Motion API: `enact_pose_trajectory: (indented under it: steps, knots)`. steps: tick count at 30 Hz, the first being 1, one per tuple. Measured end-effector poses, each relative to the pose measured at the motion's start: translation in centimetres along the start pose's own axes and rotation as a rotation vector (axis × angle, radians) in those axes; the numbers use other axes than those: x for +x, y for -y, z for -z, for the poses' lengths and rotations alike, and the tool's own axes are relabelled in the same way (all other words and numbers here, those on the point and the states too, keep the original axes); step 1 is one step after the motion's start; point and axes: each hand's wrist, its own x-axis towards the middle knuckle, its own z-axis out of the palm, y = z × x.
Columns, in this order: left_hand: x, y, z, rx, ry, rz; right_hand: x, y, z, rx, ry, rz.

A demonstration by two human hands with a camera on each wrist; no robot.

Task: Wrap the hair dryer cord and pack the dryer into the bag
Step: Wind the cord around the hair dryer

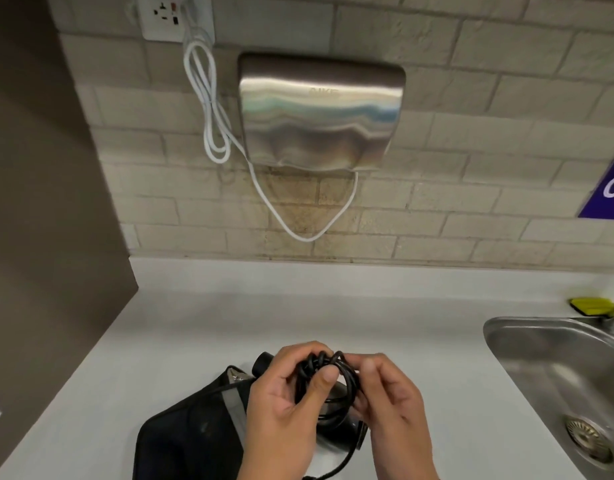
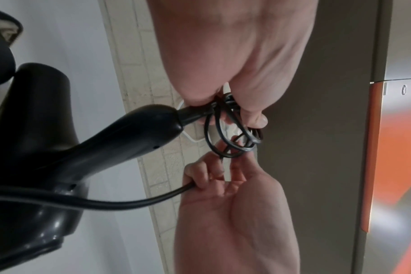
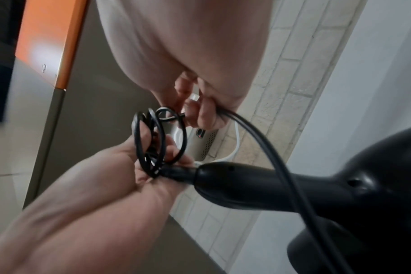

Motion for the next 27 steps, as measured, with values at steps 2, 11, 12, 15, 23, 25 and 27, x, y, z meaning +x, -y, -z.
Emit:
enact_pose_trajectory:
  steps: [2,11,12,15,23,25,27]
  knots:
    - [0.1,-0.1,0.0,-0.028,-0.033,0.019,-0.4,-0.4,-0.2,0.019,0.057,0.05]
    - [-0.1,-0.7,0.3,-0.078,-0.021,0.11,-0.6,1.7,0.7,-0.256,0.169,0.062]
    - [0.0,-0.7,0.2,-0.098,-0.023,0.127,-0.7,1.9,0.7,-0.284,0.177,0.059]
    - [0.0,-0.9,0.1,-0.167,-0.02,0.21,-0.9,2.2,0.3,-0.269,0.072,0.084]
    - [0.0,-1.4,-0.5,-0.257,-0.049,0.31,-1.1,0.1,-0.3,-0.762,-0.134,0.664]
    - [0.0,-1.6,-0.5,-0.269,-0.077,0.314,-0.9,-0.4,-0.4,-0.907,-0.201,0.782]
    - [-0.1,-1.6,-0.4,-0.288,-0.09,0.328,-0.9,-0.9,-0.8,-1.012,-0.307,0.807]
